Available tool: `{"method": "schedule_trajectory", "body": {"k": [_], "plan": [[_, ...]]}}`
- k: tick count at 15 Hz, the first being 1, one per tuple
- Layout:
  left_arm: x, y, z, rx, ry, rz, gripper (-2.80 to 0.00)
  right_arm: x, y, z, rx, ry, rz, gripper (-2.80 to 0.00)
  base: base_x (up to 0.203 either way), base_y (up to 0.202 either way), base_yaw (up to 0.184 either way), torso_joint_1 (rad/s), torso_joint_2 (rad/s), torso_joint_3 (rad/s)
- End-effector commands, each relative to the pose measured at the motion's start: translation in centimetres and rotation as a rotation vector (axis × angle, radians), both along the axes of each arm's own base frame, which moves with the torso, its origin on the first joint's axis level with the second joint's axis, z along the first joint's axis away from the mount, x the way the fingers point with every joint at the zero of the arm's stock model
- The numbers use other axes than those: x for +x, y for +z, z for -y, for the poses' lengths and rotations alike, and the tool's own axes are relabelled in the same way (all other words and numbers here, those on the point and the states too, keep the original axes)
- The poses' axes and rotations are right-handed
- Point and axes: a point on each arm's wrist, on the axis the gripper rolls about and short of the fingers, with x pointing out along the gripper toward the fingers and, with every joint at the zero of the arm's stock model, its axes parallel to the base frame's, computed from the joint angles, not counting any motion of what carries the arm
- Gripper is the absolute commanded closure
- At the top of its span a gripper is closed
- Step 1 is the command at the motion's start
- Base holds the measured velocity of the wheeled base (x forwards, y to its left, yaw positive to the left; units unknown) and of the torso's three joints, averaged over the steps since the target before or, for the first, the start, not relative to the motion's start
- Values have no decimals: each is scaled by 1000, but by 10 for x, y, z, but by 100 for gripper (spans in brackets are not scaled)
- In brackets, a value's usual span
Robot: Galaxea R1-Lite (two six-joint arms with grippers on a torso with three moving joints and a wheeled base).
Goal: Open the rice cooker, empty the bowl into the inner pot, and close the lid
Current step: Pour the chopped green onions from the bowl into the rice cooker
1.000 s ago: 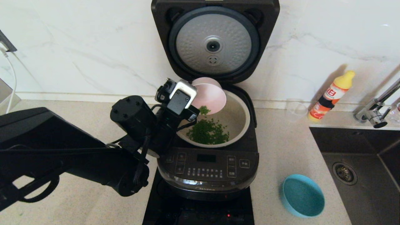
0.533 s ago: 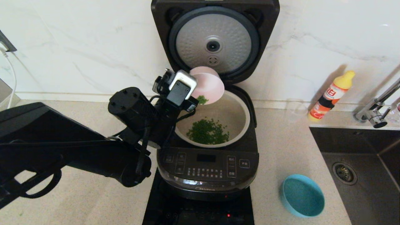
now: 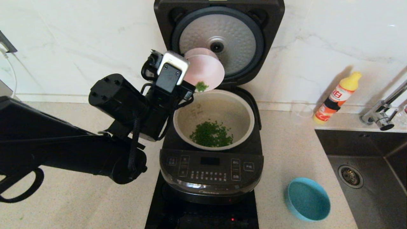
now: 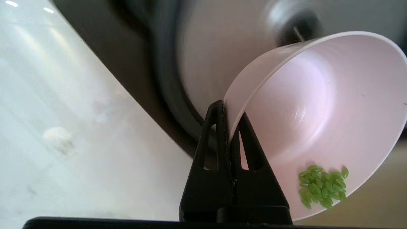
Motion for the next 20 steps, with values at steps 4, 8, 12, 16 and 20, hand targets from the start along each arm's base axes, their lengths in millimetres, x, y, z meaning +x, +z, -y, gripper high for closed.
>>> {"method": "schedule_trajectory", "body": {"k": [4,8,12,16,20], "plan": [[-2,-31,2,108,13,-70,0,0,0,0,0,0,0,0,0,0,0,0,0,0],[-12,-66,-2,276,27,-148,0,0,0,0,0,0,0,0,0,0,0,0,0,0],[-5,-59,2,272,49,-110,0,0,0,0,0,0,0,0,0,0,0,0,0,0],[0,-48,2,241,55,-73,0,0,0,0,0,0,0,0,0,0,0,0,0,0],[-1,-48,-1,240,55,-77,0,0,0,0,0,0,0,0,0,0,0,0,0,0]]}}
